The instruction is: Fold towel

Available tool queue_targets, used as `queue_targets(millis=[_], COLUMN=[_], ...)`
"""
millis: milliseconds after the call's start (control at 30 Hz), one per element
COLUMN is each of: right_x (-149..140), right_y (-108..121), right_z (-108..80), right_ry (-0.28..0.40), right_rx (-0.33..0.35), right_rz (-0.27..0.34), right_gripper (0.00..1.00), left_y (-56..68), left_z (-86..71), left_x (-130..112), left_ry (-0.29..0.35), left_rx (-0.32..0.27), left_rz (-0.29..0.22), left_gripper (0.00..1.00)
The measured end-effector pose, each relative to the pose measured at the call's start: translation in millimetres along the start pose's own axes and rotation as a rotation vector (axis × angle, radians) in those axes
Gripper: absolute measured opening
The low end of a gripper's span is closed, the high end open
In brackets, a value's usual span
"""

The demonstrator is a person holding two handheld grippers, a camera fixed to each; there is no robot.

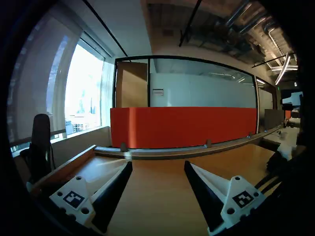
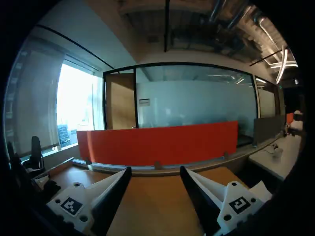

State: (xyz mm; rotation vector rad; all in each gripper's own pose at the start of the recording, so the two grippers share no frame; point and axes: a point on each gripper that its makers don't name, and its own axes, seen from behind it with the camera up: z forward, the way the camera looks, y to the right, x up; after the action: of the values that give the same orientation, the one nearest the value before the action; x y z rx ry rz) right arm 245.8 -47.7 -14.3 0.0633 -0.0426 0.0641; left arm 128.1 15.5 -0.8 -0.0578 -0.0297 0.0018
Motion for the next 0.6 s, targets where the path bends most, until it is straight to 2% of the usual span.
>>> queue_targets(millis=[367,600], right_x=[-40.3,-60.9], right_y=[5.3,-1.2], right_z=[-2.7,-1.9], right_ry=[0.015,0.015], right_rx=[-0.026,-0.015], right_rz=[-0.010,-0.029], right_gripper=[0.95,0.95], left_y=[-0.6,-0.3], left_z=[-3.8,-5.9], left_x=[-60.2,-87.5], left_ry=[0.029,0.047], left_rx=[0.010,0.012], left_rz=[-0.005,-0.002], left_gripper=[0.98,0.98])
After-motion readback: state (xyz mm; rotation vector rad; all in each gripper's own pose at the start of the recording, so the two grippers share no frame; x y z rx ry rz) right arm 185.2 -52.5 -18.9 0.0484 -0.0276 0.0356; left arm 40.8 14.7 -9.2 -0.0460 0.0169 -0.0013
